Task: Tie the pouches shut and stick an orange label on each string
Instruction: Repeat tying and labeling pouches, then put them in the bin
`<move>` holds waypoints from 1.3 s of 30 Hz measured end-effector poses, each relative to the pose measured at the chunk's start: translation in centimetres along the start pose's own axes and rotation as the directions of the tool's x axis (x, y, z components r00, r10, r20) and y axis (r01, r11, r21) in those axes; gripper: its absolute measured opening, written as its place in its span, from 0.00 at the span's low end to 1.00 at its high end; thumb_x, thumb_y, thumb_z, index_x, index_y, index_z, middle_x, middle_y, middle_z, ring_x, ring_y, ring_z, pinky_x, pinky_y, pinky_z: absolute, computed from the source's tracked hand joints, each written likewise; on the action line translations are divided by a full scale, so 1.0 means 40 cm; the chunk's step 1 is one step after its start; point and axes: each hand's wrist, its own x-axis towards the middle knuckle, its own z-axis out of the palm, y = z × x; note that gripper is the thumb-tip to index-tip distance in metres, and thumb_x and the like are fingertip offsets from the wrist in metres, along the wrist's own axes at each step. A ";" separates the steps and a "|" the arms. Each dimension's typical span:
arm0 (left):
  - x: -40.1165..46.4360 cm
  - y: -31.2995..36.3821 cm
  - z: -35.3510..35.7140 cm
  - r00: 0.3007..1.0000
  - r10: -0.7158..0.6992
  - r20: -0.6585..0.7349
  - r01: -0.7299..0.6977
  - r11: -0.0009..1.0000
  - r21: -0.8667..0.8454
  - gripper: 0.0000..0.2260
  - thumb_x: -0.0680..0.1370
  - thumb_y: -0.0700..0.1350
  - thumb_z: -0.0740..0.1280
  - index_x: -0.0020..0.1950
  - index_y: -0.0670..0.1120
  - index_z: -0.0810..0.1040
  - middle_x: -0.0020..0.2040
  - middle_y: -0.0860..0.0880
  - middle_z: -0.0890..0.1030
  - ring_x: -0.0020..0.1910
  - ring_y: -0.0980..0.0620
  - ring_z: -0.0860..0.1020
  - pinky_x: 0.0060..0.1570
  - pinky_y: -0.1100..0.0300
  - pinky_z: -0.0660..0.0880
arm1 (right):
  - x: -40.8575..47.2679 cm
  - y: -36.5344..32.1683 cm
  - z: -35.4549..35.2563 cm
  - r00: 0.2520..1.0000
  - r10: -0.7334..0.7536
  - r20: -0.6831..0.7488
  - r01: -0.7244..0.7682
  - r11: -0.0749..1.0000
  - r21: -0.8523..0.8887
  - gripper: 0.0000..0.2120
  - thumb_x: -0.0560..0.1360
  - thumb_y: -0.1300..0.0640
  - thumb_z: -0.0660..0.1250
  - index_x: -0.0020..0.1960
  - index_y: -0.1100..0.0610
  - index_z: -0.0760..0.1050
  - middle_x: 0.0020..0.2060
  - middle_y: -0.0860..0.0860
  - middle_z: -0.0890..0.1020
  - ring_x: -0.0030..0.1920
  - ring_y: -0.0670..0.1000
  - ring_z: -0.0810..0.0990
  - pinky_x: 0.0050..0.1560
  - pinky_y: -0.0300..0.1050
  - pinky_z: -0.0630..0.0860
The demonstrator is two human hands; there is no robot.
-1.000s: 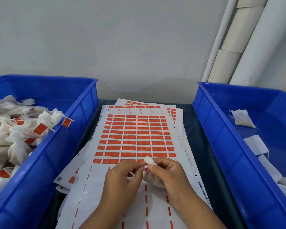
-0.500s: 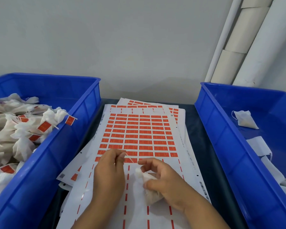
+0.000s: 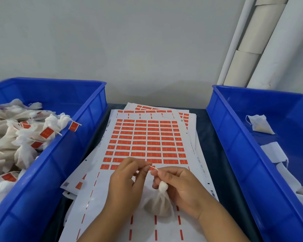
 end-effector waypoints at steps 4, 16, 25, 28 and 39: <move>0.033 0.006 -0.010 0.988 -0.111 0.111 0.100 0.990 0.103 0.06 0.74 0.49 0.68 0.47 0.61 0.77 0.42 0.70 0.72 0.41 0.66 0.74 0.31 0.77 0.68 | 0.002 -0.004 0.002 0.997 -0.009 -0.071 0.010 1.000 0.021 0.13 0.66 0.52 0.71 0.48 0.55 0.85 0.39 0.52 0.84 0.40 0.48 0.83 0.48 0.39 0.78; 0.065 -0.078 0.096 0.904 -0.284 0.319 0.099 0.866 0.491 0.30 0.73 0.64 0.64 0.72 0.58 0.62 0.73 0.59 0.63 0.72 0.55 0.63 0.68 0.53 0.62 | 0.023 -0.001 -0.011 0.937 0.079 -0.340 0.073 0.909 0.411 0.07 0.63 0.60 0.71 0.40 0.60 0.84 0.32 0.54 0.80 0.31 0.48 0.78 0.38 0.44 0.78; 0.072 -0.105 0.103 0.895 -0.216 0.391 -0.049 0.823 0.566 0.28 0.74 0.66 0.59 0.72 0.56 0.65 0.73 0.58 0.63 0.73 0.53 0.62 0.68 0.53 0.61 | 0.021 0.009 -0.002 0.933 0.091 -0.347 0.057 0.918 0.393 0.07 0.64 0.59 0.71 0.40 0.57 0.85 0.35 0.54 0.82 0.32 0.48 0.80 0.34 0.43 0.79; 0.070 -0.106 0.105 0.892 -0.199 0.407 -0.087 0.807 0.584 0.28 0.75 0.66 0.58 0.72 0.56 0.64 0.73 0.58 0.63 0.73 0.53 0.61 0.68 0.53 0.61 | 0.019 0.009 0.000 0.937 0.102 -0.335 0.043 0.916 0.398 0.07 0.63 0.59 0.71 0.41 0.58 0.85 0.34 0.54 0.81 0.31 0.47 0.79 0.33 0.42 0.79; 0.057 -0.106 0.094 0.908 -0.065 0.415 -0.196 0.807 0.557 0.18 0.78 0.61 0.56 0.64 0.58 0.75 0.67 0.60 0.72 0.68 0.57 0.68 0.64 0.57 0.67 | 0.014 0.007 0.002 0.952 0.092 -0.294 0.032 0.920 0.391 0.15 0.66 0.59 0.70 0.51 0.62 0.81 0.37 0.54 0.84 0.32 0.49 0.82 0.32 0.42 0.78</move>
